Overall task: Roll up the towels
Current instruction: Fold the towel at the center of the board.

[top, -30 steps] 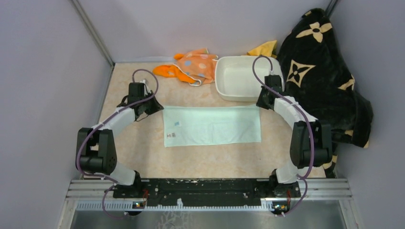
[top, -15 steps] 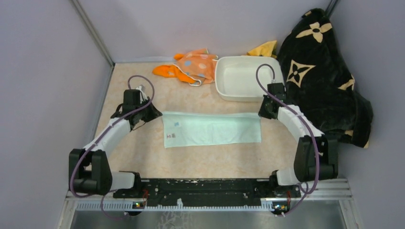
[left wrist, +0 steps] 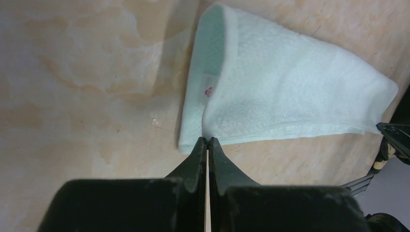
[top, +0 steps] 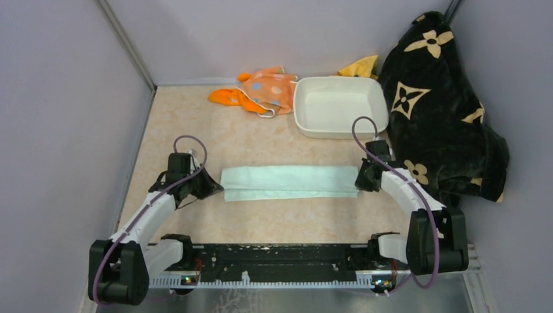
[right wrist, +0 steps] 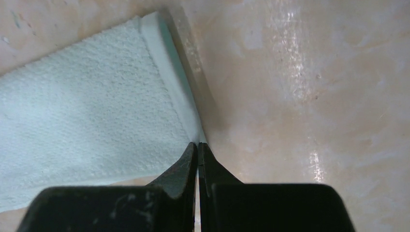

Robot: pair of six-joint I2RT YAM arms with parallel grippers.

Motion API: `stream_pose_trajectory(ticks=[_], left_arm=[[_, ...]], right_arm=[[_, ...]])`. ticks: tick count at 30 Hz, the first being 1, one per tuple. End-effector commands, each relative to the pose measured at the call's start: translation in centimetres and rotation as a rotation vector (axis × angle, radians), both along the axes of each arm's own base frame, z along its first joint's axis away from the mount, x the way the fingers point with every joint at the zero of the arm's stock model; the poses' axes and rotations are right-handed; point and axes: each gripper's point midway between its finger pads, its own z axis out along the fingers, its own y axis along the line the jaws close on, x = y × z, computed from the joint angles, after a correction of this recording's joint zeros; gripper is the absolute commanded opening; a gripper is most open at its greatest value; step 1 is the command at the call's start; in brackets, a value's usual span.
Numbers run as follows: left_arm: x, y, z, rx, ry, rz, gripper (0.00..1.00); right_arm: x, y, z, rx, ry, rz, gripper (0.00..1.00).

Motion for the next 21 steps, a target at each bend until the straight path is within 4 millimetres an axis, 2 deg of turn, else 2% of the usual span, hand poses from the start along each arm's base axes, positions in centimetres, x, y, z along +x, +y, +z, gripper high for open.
stream_pose_trajectory(ticks=[1,4,7,13,16,21], left_arm=[[-1.9,-0.3,-2.0,-0.044,0.068,0.017,0.00],[-2.5,-0.2,-3.0,-0.040,0.092,0.021,0.00],[-2.8,-0.3,-3.1,-0.043,0.096,0.015,0.00],[-2.2,-0.2,-1.3,-0.033,0.069,0.010,0.00],[-2.2,-0.1,-0.7,-0.031,0.065,0.013,0.00],[-3.1,-0.1,-1.5,-0.037,0.100,0.025,0.00]], right_arm=[[0.5,-0.3,-0.2,0.004,-0.032,-0.040,0.00],[0.3,-0.5,-0.9,-0.006,-0.007,-0.044,0.00],[0.5,-0.5,-0.9,-0.012,-0.002,-0.042,0.00],[1.2,-0.5,1.6,-0.010,-0.046,-0.037,0.00],[0.8,-0.3,2.5,0.002,-0.049,-0.034,0.00],[-0.6,-0.5,2.5,0.002,-0.034,-0.060,0.00]])
